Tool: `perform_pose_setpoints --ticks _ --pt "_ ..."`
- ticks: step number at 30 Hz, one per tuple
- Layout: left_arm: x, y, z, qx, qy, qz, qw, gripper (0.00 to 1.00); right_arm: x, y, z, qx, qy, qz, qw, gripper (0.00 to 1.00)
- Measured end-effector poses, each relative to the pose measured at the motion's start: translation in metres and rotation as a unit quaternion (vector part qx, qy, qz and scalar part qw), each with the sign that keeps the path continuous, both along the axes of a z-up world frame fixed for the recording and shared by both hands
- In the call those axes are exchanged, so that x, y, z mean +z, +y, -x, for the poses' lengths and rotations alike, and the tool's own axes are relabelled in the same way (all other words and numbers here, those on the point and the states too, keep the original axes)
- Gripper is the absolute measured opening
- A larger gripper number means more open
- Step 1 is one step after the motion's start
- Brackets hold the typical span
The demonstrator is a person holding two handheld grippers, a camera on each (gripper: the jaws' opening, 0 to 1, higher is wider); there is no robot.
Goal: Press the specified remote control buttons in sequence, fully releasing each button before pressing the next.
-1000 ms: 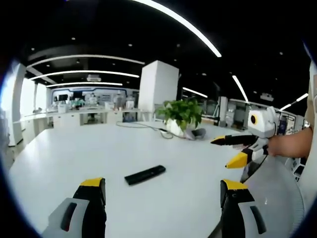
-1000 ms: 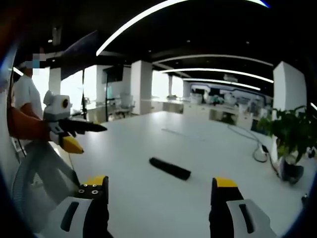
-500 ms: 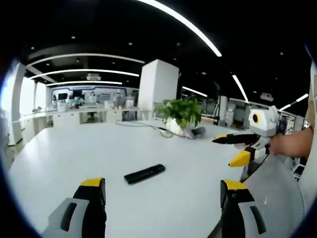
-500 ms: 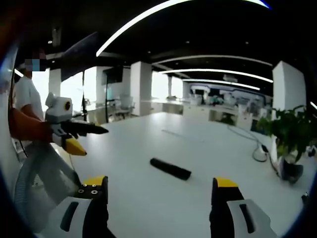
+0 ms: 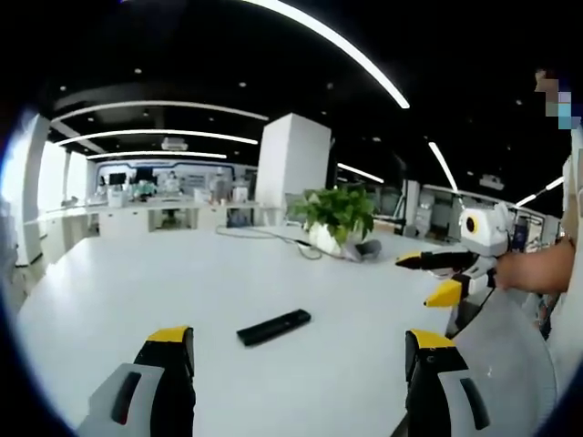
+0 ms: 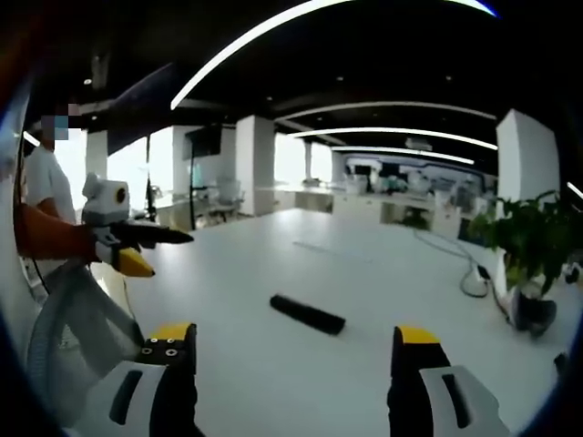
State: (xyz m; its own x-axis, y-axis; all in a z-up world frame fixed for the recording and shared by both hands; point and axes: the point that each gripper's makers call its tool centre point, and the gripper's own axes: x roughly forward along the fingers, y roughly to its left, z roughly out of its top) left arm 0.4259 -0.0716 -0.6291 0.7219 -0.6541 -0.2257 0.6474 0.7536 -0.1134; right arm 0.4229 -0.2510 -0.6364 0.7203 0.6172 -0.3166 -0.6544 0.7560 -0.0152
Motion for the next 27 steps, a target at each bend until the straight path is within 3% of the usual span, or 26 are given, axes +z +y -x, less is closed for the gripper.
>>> perform_pose_setpoints --ticks 27 --pt "-0.013 -0.008 0.007 -0.009 0.013 0.0 0.9999 1.0 -0.007 0.007 0.002 0.008 0.005 -0.004 0.9999 0.87"
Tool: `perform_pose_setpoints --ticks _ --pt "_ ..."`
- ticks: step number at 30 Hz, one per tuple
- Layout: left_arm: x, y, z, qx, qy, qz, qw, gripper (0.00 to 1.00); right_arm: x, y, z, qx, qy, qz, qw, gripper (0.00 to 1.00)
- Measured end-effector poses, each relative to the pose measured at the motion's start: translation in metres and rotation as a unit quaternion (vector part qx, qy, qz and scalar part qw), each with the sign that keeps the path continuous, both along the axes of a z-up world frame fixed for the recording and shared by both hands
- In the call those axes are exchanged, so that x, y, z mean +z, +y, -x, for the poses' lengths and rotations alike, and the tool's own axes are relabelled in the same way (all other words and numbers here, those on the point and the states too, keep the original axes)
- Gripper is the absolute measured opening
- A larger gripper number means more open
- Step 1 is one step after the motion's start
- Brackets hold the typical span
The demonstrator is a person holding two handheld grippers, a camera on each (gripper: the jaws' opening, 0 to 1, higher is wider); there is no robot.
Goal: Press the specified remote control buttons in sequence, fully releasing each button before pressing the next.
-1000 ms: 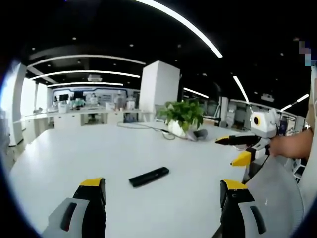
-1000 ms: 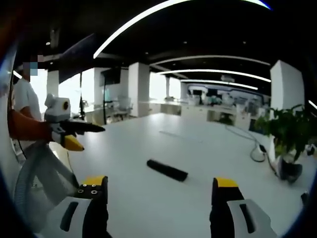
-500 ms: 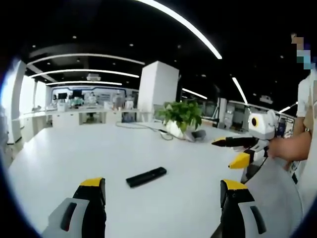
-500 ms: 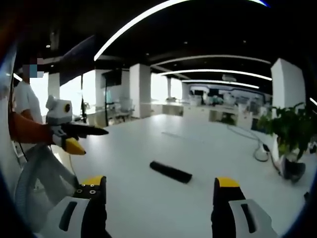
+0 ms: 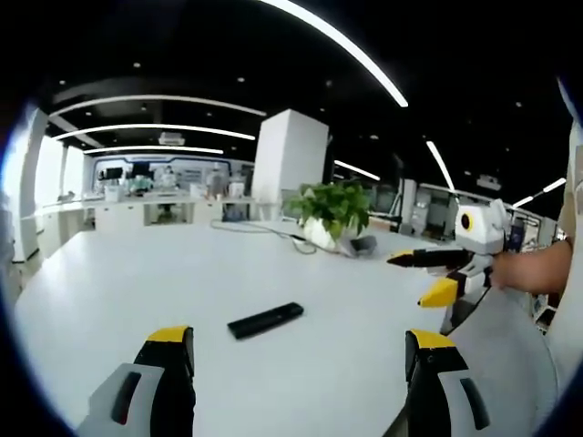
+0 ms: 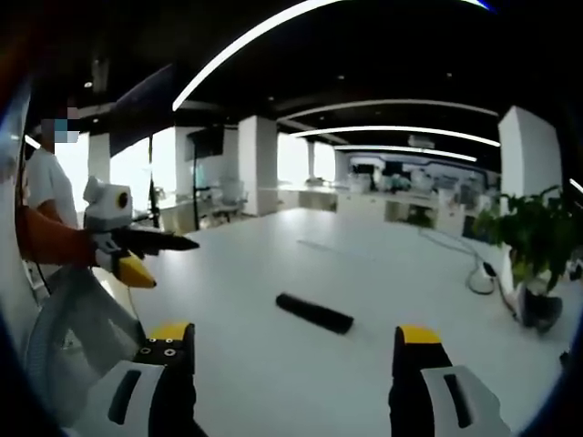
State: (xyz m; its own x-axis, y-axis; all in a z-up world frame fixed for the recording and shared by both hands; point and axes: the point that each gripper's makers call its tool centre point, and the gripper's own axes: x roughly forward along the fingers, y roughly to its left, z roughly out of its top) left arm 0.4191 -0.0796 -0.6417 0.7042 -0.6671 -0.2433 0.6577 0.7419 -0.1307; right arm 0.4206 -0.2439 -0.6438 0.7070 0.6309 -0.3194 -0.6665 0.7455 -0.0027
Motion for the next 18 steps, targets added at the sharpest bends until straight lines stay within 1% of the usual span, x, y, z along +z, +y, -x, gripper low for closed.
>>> perform_pose_setpoints --ticks 7,18 --pt "-0.0017 -0.0024 0.0034 -0.003 0.003 -0.001 1.0 1.0 0.0001 0.0015 0.0017 0.002 0.0 0.0 1.0 0.87" --pt "-0.0024 -0.0021 0.0028 -0.004 0.004 -0.004 1.0 1.0 -0.0013 0.0014 0.001 0.003 0.001 0.002 1.0 0.87"
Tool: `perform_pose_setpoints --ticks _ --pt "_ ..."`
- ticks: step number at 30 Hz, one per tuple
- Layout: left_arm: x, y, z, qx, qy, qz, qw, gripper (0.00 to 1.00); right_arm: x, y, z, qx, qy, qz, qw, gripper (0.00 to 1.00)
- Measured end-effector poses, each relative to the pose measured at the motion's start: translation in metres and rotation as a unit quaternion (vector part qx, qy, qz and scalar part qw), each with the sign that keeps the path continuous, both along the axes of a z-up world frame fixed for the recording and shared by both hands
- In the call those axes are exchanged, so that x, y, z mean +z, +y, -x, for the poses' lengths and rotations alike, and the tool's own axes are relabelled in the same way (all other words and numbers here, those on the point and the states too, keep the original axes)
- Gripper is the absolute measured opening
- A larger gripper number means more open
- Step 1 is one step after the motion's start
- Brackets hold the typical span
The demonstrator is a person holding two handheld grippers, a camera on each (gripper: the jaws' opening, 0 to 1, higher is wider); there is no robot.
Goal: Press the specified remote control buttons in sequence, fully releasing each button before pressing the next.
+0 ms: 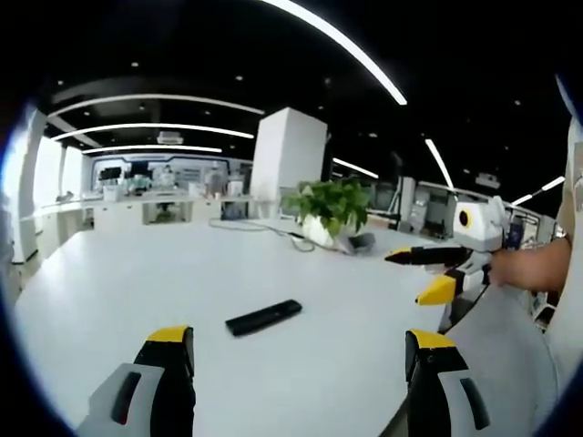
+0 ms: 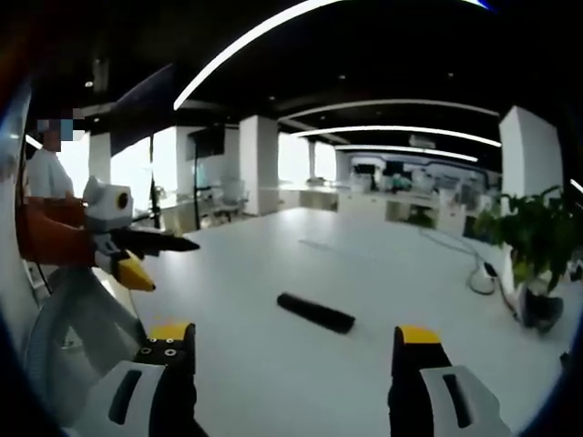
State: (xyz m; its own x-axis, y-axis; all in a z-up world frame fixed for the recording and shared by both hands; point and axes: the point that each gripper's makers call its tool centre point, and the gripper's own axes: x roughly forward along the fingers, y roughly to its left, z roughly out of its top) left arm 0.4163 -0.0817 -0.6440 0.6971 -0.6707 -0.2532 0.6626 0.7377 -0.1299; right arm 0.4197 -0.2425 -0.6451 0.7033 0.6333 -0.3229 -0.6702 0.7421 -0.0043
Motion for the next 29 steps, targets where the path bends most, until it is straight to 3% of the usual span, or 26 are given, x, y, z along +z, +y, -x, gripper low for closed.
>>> perform_pose_setpoints --ticks 29 --pt "-0.0063 -0.004 0.0006 -0.004 0.001 -0.013 0.9999 1.0 -0.005 -0.0005 0.001 0.006 0.004 0.001 1.0 0.86"
